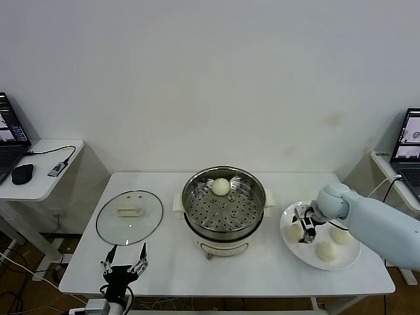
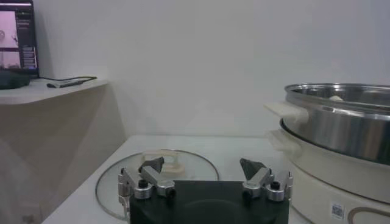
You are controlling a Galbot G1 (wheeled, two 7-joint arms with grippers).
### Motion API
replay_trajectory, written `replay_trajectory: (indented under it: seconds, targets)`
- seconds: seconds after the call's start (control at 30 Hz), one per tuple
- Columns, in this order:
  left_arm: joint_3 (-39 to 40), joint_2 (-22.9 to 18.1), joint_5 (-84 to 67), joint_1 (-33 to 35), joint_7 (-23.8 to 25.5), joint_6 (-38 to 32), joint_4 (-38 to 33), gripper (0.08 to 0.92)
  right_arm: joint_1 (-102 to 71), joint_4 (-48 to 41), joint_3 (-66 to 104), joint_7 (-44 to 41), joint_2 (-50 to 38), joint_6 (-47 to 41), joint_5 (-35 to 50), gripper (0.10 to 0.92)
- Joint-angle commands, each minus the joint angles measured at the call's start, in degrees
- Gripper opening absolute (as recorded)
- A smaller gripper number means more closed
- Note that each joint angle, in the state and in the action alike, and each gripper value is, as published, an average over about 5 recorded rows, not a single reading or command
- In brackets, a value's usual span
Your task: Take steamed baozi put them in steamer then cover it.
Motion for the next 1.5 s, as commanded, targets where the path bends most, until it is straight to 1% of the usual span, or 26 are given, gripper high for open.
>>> replay_trajectory:
  seconds: [0.03,0.17,0.27,0.43,0.57,0.77,0.97,1.1,1.27,1.37,1.5]
  targets:
    - [0.03,0.02,0.02,0.05,0.02,0.0,-0.03,0.823,-0.33,-1.05,0.34,-0.41,1.08,-0.04,-0.7,0.653]
    - [0.0,0.0,0.03,0.12,0.01,0.0,-0.09,0.823,-0.08,-0.86,0.49,-1.18,0.8,0.03,-1.01,0.598]
    - [-0.01,0.0,0.03,0.18,0.0,0.0,-0.2,0.823,0.33,-0.59,0.52,-1.92,0.19,0.33,-0.99,0.574]
    - [-0.03,0.15,0.05,0.1,-0.02,0.01,-0.28,0.823,1.68,1.01,0.4,-3.05,-1.93,0.45,0.29,0.55]
    - [-0.01,0.32,0.04,0.06,-0.03,0.03,-0.42,0.823,4.44,3.46,-0.53,-4.1,-4.66,-0.05,2.93,0.543]
    - [0.33,0.55,0.04,-0.05,-0.01,0.07,-0.73,0.823,16.28,6.71,-6.56,-5.55,-9.23,-0.89,7.93,0.537]
    - [0.85,0.96,-0.09,-0.43,0.01,0.06,-0.9,0.823,31.93,10.5,-17.44,-6.47,-10.98,-3.0,16.11,0.543]
    - [1.18,1.28,-0.19,-0.8,0.03,0.08,-0.81,0.823,43.19,12.85,-25.01,-6.04,-8.95,-4.85,21.81,0.543]
    - [1.58,1.46,-0.23,-1.21,0.04,0.16,-0.8,0.823,52.93,14.15,-31.68,-4.08,-2.37,-7.8,29.24,0.543]
    - [1.63,1.52,-0.26,-1.35,0.04,0.21,-0.92,0.823,55.12,13.85,-33.06,-2.44,2.92,-9.9,33.71,0.545]
    - [1.48,1.3,-0.34,-1.74,0.04,0.3,-0.87,0.823,53.68,12.98,-32.78,0.04,9.5,-13.18,38.54,0.55]
